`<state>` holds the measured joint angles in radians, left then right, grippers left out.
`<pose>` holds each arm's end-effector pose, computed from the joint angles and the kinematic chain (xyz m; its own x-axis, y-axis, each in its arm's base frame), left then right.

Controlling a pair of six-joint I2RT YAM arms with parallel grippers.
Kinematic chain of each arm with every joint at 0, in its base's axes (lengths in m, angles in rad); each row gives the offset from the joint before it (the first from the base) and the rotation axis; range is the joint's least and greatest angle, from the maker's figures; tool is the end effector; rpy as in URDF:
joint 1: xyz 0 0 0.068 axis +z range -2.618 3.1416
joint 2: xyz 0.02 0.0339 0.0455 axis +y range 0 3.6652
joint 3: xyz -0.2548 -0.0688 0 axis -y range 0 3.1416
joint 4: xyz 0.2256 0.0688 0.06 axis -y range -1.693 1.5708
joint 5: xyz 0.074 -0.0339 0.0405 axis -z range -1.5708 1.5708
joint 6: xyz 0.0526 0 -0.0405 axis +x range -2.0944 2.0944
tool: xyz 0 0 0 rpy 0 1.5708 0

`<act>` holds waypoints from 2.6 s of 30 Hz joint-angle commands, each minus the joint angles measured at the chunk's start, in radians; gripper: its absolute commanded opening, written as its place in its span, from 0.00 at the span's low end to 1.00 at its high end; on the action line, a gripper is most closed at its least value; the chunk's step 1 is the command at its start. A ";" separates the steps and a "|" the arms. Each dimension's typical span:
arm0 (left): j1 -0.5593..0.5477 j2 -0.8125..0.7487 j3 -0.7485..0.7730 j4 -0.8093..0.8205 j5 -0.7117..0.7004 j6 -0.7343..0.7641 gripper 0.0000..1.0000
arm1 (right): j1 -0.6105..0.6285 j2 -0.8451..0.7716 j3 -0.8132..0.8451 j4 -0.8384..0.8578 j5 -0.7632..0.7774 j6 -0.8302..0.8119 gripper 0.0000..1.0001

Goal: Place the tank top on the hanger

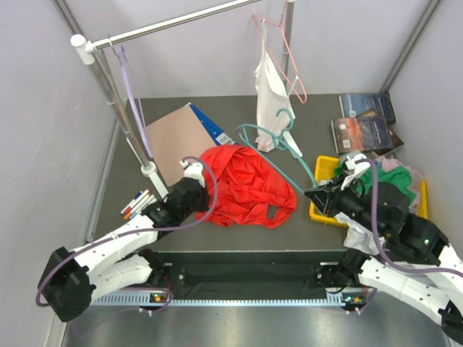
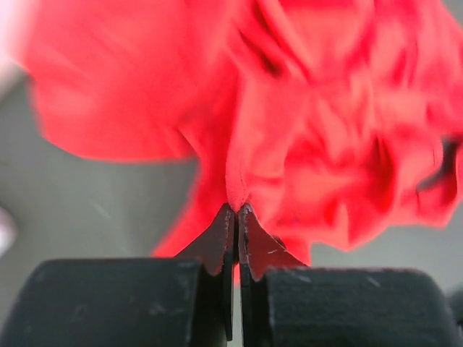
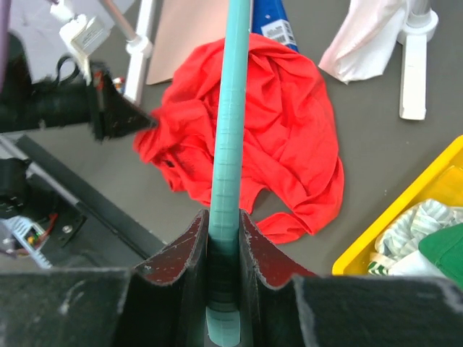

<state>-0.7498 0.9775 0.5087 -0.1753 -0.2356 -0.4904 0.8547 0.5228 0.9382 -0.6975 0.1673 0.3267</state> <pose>0.1591 -0.1314 0.2012 -0.6354 -0.0341 -0.7714 0.2571 0.9327 -0.2530 0.0738 0.0714 0.3516 -0.3781 0.0476 -0.9245 -0.5464 0.7947 0.2643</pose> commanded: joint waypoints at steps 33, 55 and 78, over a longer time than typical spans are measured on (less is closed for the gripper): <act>0.394 0.067 0.317 -0.024 0.229 0.161 0.00 | 0.006 0.014 -0.130 0.142 -0.361 0.018 0.00; 0.391 0.038 0.450 0.022 0.662 0.073 0.00 | 0.014 0.075 -0.351 0.533 -0.384 0.051 0.00; 0.374 0.015 0.399 0.016 0.441 0.095 0.80 | 0.020 -0.015 -0.404 0.648 -0.385 0.109 0.00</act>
<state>-0.3775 1.0054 0.9104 -0.1837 0.2665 -0.4206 0.8623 0.5438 0.5289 -0.1276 -0.1894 0.4133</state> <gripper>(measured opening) 0.634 0.167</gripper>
